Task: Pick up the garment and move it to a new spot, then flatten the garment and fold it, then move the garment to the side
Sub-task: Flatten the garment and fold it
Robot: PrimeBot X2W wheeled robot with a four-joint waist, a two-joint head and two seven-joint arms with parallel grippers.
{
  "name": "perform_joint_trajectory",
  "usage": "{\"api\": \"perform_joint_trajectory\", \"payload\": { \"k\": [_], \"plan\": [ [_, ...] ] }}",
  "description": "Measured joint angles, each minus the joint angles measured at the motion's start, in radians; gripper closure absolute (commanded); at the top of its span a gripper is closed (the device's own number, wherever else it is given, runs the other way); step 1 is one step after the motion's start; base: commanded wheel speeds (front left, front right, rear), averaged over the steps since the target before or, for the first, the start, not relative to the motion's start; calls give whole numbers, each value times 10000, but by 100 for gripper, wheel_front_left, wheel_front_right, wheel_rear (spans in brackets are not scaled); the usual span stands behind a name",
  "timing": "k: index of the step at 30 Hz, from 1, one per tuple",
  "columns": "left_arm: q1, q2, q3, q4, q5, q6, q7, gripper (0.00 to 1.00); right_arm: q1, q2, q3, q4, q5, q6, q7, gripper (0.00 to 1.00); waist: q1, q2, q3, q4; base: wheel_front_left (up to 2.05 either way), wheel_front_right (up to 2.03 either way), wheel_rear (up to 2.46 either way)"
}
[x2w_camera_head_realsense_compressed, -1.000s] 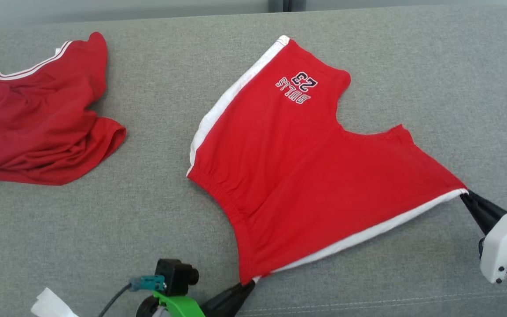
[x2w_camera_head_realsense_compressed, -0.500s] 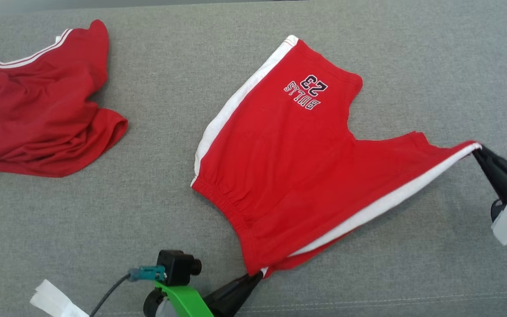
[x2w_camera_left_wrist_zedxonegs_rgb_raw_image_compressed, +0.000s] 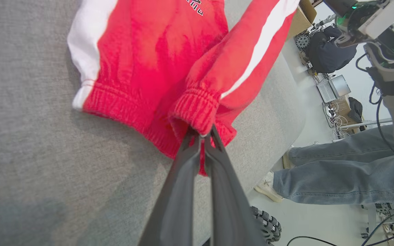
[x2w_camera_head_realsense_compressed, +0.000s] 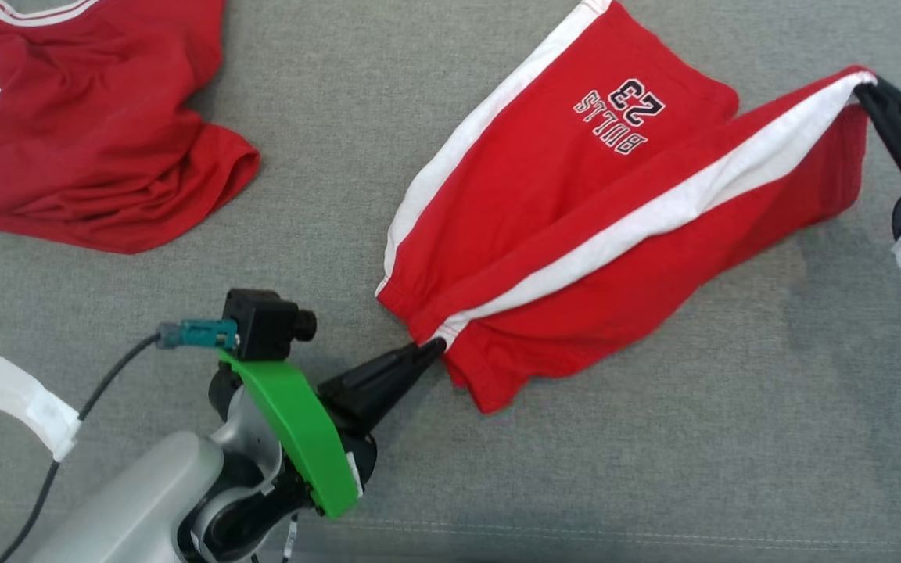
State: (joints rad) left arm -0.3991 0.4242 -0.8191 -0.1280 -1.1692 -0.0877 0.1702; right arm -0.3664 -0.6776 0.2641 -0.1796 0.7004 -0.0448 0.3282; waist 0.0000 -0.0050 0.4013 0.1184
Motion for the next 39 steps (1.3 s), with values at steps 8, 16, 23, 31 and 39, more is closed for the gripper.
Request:
{"api": "perform_joint_trajectory", "payload": {
  "k": [8,16,23,31,39],
  "plan": [
    [-1351,-119,487,21,-454,-13,485,100,-1671,192,190,700,-686,-19,31,100,0,0,755,894,0,0,0],
    [-1830,-405,577,562,-731,-92,757,100,-2710,589,1045,1498,-1246,205,161,100,0,0,1358,1553,0,0,0],
    [-2225,-612,692,905,-775,-105,851,100,-3361,1135,1352,2297,-1555,330,50,100,0,0,1617,1749,0,0,0],
    [-2489,-742,673,1304,-775,-192,859,100,-4188,1198,1373,3210,-1985,359,-395,100,1,0,1607,1763,0,0,0],
    [-2522,-1089,614,1776,-777,-219,775,2,-4243,1425,1572,3940,-2209,445,-807,55,0,0,1480,1926,0,0,0]
  ]
}}
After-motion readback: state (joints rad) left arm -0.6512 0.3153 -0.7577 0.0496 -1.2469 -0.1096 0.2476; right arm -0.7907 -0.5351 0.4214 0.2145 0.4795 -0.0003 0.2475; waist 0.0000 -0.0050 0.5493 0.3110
